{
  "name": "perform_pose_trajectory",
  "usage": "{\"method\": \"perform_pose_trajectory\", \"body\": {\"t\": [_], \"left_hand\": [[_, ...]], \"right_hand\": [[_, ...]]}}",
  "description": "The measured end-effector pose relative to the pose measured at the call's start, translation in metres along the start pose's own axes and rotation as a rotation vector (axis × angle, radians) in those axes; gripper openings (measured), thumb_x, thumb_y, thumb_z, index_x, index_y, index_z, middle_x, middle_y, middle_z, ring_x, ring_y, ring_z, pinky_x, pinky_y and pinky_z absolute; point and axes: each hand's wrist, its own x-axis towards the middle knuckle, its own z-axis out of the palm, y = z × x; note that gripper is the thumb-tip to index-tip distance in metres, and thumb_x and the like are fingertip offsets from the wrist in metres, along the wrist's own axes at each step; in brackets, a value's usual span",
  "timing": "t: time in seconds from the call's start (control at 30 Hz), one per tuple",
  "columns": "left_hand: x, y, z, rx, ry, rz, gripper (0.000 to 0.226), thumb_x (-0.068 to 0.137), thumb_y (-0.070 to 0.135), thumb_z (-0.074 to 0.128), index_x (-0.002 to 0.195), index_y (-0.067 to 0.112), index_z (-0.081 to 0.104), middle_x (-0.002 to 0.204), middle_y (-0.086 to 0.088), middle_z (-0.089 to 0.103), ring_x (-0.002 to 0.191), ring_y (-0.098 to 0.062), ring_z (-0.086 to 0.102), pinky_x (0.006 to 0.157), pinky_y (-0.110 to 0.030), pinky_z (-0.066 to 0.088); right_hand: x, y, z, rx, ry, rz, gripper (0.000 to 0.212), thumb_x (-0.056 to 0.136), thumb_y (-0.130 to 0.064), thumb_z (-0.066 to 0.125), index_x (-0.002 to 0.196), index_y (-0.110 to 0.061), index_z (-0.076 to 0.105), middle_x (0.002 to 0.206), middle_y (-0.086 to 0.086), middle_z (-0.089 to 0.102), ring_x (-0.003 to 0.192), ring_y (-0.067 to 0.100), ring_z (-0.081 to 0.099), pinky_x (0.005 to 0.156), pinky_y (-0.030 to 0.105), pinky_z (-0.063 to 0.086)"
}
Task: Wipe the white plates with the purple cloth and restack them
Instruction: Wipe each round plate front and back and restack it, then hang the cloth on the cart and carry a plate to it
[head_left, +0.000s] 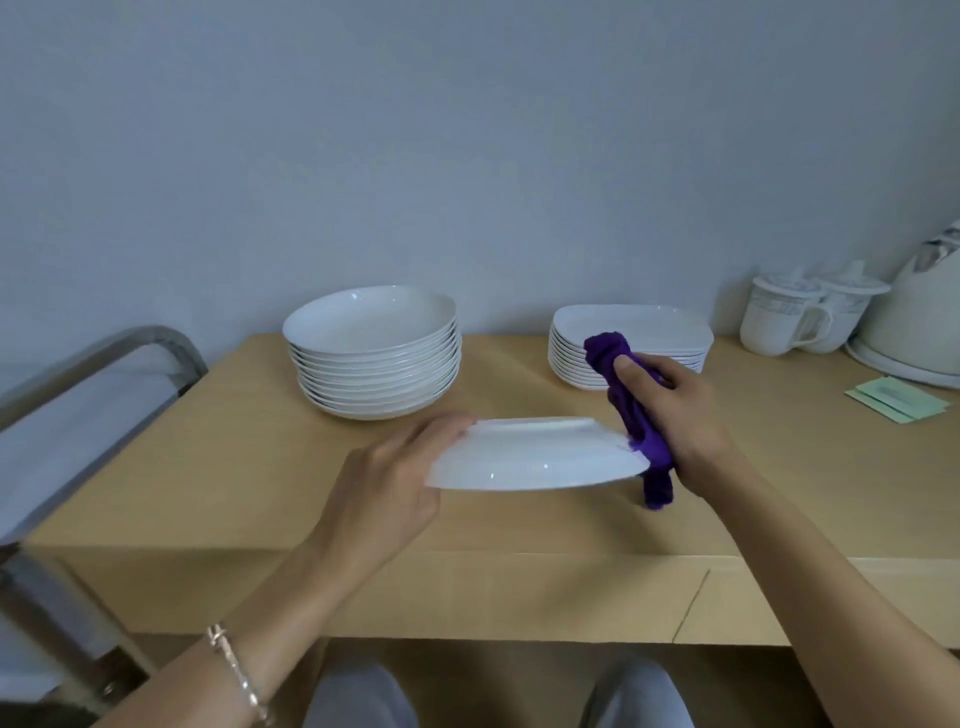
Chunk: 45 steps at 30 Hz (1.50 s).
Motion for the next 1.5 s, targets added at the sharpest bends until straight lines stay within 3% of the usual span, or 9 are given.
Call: {"method": "perform_pose_trajectory", "body": {"t": [0.07, 0.17, 0.27, 0.4, 0.57, 0.67, 1.03, 1.23, 1.5], "left_hand": [[0.021, 0.003, -0.013, -0.200, 0.081, -0.236, 0.051, 0.077, 0.003, 0.050, 0.112, 0.039, 0.059, 0.108, 0.017, 0.064, 0.094, -0.002, 0.060, 0.074, -0.015, 0.047], [0.056, -0.004, -0.031, -0.380, 0.231, -0.526, 0.028, 0.099, 0.012, 0.054, 0.111, 0.037, 0.051, 0.091, 0.027, 0.062, 0.085, 0.014, 0.059, 0.076, -0.014, 0.048], [0.089, -0.018, -0.046, -0.516, 0.327, -0.695, 0.027, 0.099, 0.015, 0.054, 0.114, 0.034, 0.043, 0.099, 0.025, 0.056, 0.095, -0.002, 0.061, 0.068, -0.040, 0.057], [0.117, -0.043, -0.054, -0.665, 0.382, -0.878, 0.029, 0.097, 0.010, 0.052, 0.122, 0.021, 0.044, 0.108, 0.010, 0.055, 0.093, -0.012, 0.059, 0.041, -0.033, 0.054], [0.133, -0.091, -0.063, -0.552, 0.336, -1.010, 0.024, 0.094, 0.006, 0.047, 0.116, 0.014, 0.050, 0.113, -0.004, 0.060, 0.093, -0.022, 0.059, 0.057, -0.031, 0.053], [0.128, -0.118, -0.060, -0.375, 0.276, -1.048, 0.033, 0.092, 0.012, 0.049, 0.124, 0.009, 0.056, 0.119, -0.008, 0.062, 0.102, -0.029, 0.059, 0.077, -0.033, 0.046], [0.104, -0.154, -0.037, -0.343, 0.198, -1.137, 0.032, 0.093, 0.013, 0.045, 0.120, 0.010, 0.062, 0.115, -0.008, 0.066, 0.104, -0.031, 0.060, 0.086, -0.036, 0.050], [0.100, -0.159, -0.032, -0.270, 0.145, -1.133, 0.057, 0.088, 0.012, 0.029, 0.140, 0.015, 0.053, 0.143, -0.004, 0.053, 0.130, -0.030, 0.048, 0.109, -0.033, 0.037], [0.097, -0.170, -0.029, -0.149, 0.136, -1.095, 0.056, 0.090, 0.002, 0.028, 0.140, 0.010, 0.051, 0.141, -0.010, 0.055, 0.126, -0.033, 0.050, 0.105, -0.039, 0.043]], "right_hand": [[0.006, -0.010, 0.001, 0.067, 0.011, 0.025, 0.011, 0.086, -0.043, 0.065, 0.089, -0.032, 0.067, 0.085, 0.002, 0.070, 0.063, 0.019, 0.063, 0.062, 0.038, 0.053], [0.013, -0.015, 0.008, -0.037, 0.020, 0.019, 0.012, 0.086, -0.045, 0.062, 0.088, -0.035, 0.068, 0.086, -0.010, 0.071, 0.081, 0.017, 0.067, 0.079, 0.038, 0.054], [0.017, -0.026, 0.025, 0.124, -0.073, 0.100, 0.022, 0.091, -0.040, 0.058, 0.092, -0.020, 0.068, 0.085, 0.000, 0.069, 0.075, 0.015, 0.067, 0.071, 0.036, 0.056], [0.028, -0.051, 0.064, 0.425, -0.251, 0.251, 0.032, 0.094, -0.039, 0.053, 0.089, -0.009, 0.059, 0.072, 0.005, 0.057, 0.056, 0.016, 0.055, 0.047, 0.027, 0.047], [0.056, -0.070, 0.110, 0.503, -0.277, 0.240, 0.032, 0.087, -0.045, 0.058, 0.088, -0.013, 0.060, 0.079, 0.006, 0.056, 0.065, 0.019, 0.051, 0.059, 0.030, 0.043], [0.072, -0.075, 0.130, 0.451, -0.228, 0.247, 0.040, 0.070, -0.047, 0.066, 0.095, -0.016, 0.060, 0.087, 0.009, 0.055, 0.075, 0.023, 0.051, 0.068, 0.036, 0.042], [0.093, -0.041, 0.158, 0.292, -0.229, 0.333, 0.021, 0.087, -0.030, 0.060, 0.082, -0.010, 0.062, 0.070, 0.004, 0.060, 0.059, 0.017, 0.055, 0.055, 0.028, 0.043], [0.103, -0.029, 0.168, 0.158, -0.178, 0.241, 0.024, 0.085, -0.036, 0.059, 0.073, -0.015, 0.060, 0.064, -0.001, 0.064, 0.061, 0.019, 0.060, 0.066, 0.037, 0.049], [0.104, -0.024, 0.171, 0.069, -0.160, 0.174, 0.026, 0.082, -0.040, 0.060, 0.078, -0.015, 0.057, 0.070, 0.000, 0.060, 0.066, 0.020, 0.057, 0.066, 0.037, 0.048]]}}
